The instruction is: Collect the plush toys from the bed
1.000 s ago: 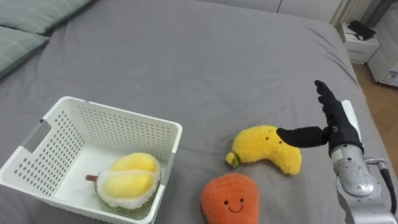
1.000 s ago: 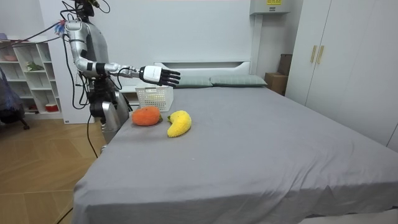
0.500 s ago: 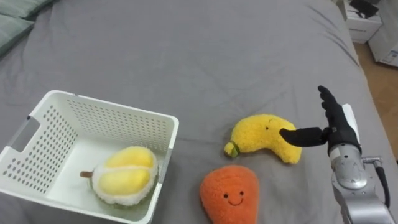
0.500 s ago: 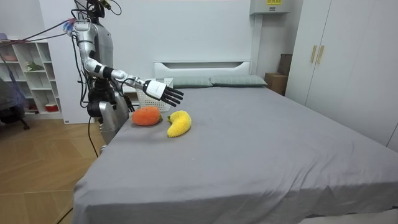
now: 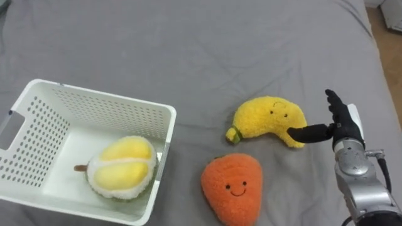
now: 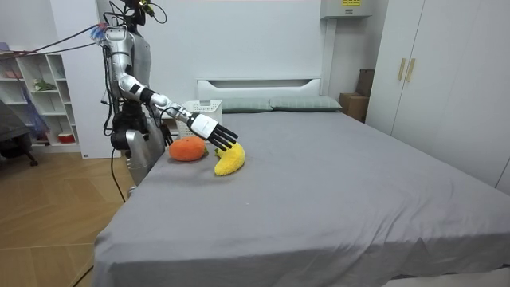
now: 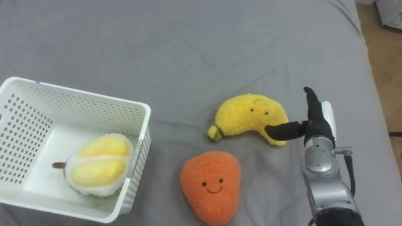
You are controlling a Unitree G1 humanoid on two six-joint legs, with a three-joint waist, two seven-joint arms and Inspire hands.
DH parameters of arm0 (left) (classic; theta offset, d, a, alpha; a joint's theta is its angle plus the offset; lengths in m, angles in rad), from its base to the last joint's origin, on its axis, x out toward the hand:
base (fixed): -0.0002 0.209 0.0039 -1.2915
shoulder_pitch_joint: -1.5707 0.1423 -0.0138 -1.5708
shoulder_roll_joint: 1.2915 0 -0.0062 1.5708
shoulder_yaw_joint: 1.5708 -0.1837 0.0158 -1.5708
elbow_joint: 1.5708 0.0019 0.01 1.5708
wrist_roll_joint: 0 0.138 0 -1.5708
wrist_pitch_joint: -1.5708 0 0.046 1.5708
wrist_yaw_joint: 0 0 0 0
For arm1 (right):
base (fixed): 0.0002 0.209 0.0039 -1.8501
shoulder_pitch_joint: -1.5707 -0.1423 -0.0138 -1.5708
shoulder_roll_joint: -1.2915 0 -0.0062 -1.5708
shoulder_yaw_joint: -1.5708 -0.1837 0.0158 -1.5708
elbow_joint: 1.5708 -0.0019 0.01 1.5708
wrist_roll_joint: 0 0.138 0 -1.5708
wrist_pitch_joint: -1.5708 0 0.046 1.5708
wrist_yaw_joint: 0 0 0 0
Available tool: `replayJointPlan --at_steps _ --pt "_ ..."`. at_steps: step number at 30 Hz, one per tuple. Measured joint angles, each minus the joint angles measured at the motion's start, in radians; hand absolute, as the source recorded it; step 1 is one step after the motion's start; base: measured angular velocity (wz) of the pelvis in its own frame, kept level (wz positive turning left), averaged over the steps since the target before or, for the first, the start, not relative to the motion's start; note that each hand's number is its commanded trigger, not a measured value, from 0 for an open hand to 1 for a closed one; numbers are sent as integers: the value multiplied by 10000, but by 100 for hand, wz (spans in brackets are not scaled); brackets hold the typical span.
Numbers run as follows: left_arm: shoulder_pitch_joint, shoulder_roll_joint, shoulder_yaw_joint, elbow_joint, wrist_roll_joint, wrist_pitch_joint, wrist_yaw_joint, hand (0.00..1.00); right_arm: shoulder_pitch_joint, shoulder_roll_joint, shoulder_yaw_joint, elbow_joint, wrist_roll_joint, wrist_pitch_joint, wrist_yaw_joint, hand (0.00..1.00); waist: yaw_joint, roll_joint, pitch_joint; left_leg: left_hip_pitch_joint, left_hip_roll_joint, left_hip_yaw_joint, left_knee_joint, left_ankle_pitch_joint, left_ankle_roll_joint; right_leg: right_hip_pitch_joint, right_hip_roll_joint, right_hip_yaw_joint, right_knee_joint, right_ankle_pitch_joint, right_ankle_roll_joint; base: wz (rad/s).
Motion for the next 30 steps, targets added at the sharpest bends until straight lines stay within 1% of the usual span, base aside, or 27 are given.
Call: replayJointPlan --at_steps 2,3,6,9,11,13,16,18,21,25,28,30 --pt "-186 7 -158 293 -172 12 0 0 -98 -77 103 155 -46 -10 -7 0 62 38 20 -27 3 10 3 0 0 -35 3 13 3 1 -2 0" --pt "-181 4 -184 294 -169 12 -4 0 -163 -77 135 252 -87 -32 -7 0 61 57 33 -32 3 12 -1 0 0 -46 2 14 7 1 -2 0" --pt "-192 7 -185 280 -169 8 -16 0 -267 -84 147 450 -296 -54 -6 0 58 147 28 -195 6 10 0 2 4 -230 4 11 41 2 -2 0" --pt "-184 12 -260 287 -387 9 -16 0 -267 -108 167 459 -629 -87 -4 0 54 280 48 -296 6 12 13 6 7 -352 0 11 90 2 -3 0" --pt "-185 10 -299 282 -394 -79 -16 0 -276 -128 168 518 -654 -156 29 0 60 329 49 -362 5 10 13 7 8 -416 -1 14 91 2 -3 0" --pt "-184 9 -300 282 -393 -199 -23 0 -320 -143 169 652 -745 -254 42 0 73 337 55 -407 5 9 13 10 9 -471 -2 16 102 2 -3 0" --pt "-185 8 -300 268 -393 -274 -27 0 -413 -234 170 834 -874 -337 42 0 71 357 69 -408 -1 7 2 11 11 -483 -10 12 111 1 -3 0" --pt "-184 8 -301 262 -394 -288 -27 0 -515 -270 171 980 -852 -341 41 0 87 358 70 -416 -2 -37 -1 14 16 -490 -10 -4 124 1 -2 0" --pt "-191 9 -502 217 -394 -295 -31 0 -854 -299 174 1595 -846 -341 41 0 73 353 72 -424 -3 -51 1 19 21 -491 -14 -32 128 1 -2 0" --pt "-192 8 -696 228 -412 -352 -52 0 -961 -327 247 1880 -718 -353 40 0 82 331 84 -448 -4 -117 5 35 18 -495 -31 -227 133 1 -3 3" --pt "-219 9 -775 274 -753 -363 -94 0 -1177 -331 419 2434 -526 -355 47 0 106 312 95 -453 -8 -126 6 41 21 -496 -53 -360 138 2 -3 0" --pt "-220 9 -785 315 -954 -361 -177 0 -1321 -332 574 2800 -446 -357 64 0 112 311 96 -447 -16 -130 6 43 25 -495 -61 -361 142 2 -3 0"
